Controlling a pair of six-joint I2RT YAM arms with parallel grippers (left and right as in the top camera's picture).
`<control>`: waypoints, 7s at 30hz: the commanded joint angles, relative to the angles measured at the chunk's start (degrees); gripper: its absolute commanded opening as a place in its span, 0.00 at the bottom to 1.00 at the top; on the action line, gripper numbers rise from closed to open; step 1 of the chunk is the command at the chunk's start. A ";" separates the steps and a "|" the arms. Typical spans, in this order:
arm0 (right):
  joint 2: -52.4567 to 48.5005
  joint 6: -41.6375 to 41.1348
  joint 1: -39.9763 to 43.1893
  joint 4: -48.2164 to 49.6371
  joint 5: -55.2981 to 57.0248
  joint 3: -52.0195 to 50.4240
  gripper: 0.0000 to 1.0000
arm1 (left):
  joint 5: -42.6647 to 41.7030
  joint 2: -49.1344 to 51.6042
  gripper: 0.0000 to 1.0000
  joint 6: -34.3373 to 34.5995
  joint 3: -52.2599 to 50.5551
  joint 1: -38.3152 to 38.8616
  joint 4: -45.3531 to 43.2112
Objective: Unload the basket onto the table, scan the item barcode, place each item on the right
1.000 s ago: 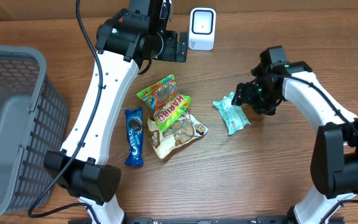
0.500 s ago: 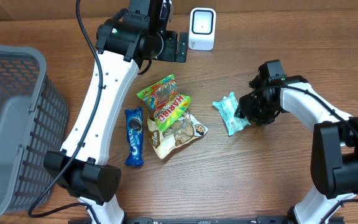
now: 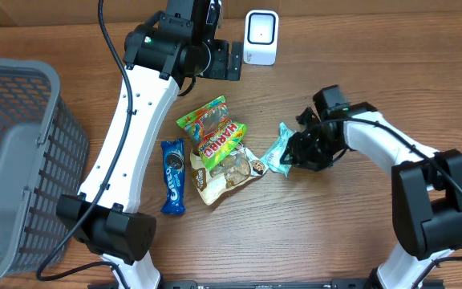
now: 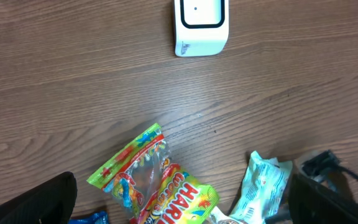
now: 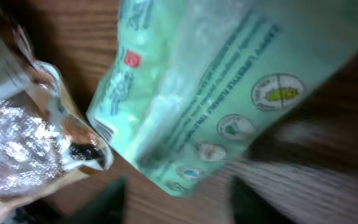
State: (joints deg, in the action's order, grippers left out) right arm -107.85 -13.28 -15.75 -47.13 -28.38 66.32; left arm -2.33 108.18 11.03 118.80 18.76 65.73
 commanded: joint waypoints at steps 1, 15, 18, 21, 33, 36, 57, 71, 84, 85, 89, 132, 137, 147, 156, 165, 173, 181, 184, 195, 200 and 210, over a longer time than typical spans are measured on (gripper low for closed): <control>1.14 6.40 3.37 1.44 9.20 6.45 0.86 | -0.24 0.28 1.00 0.37 0.17 0.42 0.02; -3.50 39.12 6.29 9.66 -3.28 8.66 0.95 | -0.22 0.28 1.00 0.37 0.17 0.39 0.02; -5.27 39.08 6.23 9.84 -6.32 8.66 0.93 | -0.22 0.28 1.00 0.37 0.17 0.39 0.02; -7.39 38.60 6.23 9.75 -6.27 8.66 0.88 | -0.22 0.28 1.00 0.37 0.17 0.39 0.02; -9.44 28.39 6.51 5.90 -5.62 8.66 0.51 | -0.22 0.28 1.00 0.37 0.17 0.39 0.02; -9.44 24.96 6.51 3.85 -5.60 8.66 0.36 | -0.22 0.28 1.00 0.37 0.17 0.37 0.02; -9.44 1.22 6.51 0.13 1.44 8.66 0.12 | -0.22 0.28 1.00 0.37 0.17 0.39 0.02; -9.44 1.27 6.51 -0.13 1.42 8.66 0.12 | -0.22 0.28 1.00 0.37 0.17 0.39 0.02; -9.44 2.82 6.51 -2.08 2.43 8.66 0.12 | -0.22 0.28 1.00 0.37 0.17 0.39 0.02; -9.44 2.84 6.51 -2.08 2.45 8.66 0.12 | -0.22 0.28 1.00 0.37 0.17 0.39 0.02; -9.44 2.84 6.51 -2.08 2.89 8.66 0.12 | -0.22 0.28 1.00 0.37 0.17 0.39 0.02; -9.44 4.35 6.51 -2.12 2.86 8.66 0.11 | -0.02 -2.01 1.00 -0.28 3.30 -1.14 -0.98; -9.44 4.50 6.51 -1.97 2.86 8.66 0.11 | 0.00 -4.20 1.00 -0.26 3.89 -1.55 0.07; -9.44 4.57 6.51 -1.62 2.89 8.66 0.11 | -0.02 -4.37 1.00 -0.28 3.87 -1.53 0.52; -9.44 4.57 6.51 -1.62 2.89 8.66 0.11 | -0.02 -4.37 1.00 -0.28 3.87 -1.53 0.52; -9.44 4.76 6.51 -1.57 2.89 8.66 0.11 | -0.02 -4.37 1.00 -0.28 3.87 -1.53 0.50; -9.44 4.76 6.51 -1.62 2.89 8.66 0.11 | -0.02 -4.37 1.00 -0.28 3.87 -1.51 0.50; -9.44 4.74 6.51 -1.60 2.86 8.66 0.11 | -0.02 -4.37 1.00 -0.28 3.87 -1.51 0.52; -9.44 4.74 6.51 -1.55 2.84 8.66 0.11 | -0.02 -4.37 1.00 -0.28 3.87 -1.51 0.50; -8.92 4.72 6.51 0.61 0.96 8.83 0.04 | -0.02 -4.37 1.00 -0.26 3.87 -1.51 0.44; -6.23 4.76 6.51 0.63 0.92 9.73 0.04 | -0.04 -4.37 1.00 -0.28 3.87 -1.51 0.44; 3.69 4.72 6.43 0.02 3.78 16.72 0.04 | -0.04 -4.37 1.00 -0.28 3.87 -1.51 0.46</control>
State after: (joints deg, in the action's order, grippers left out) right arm -109.34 -8.93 -9.41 -47.20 -26.48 79.33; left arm -2.33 105.23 11.00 121.36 17.47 66.17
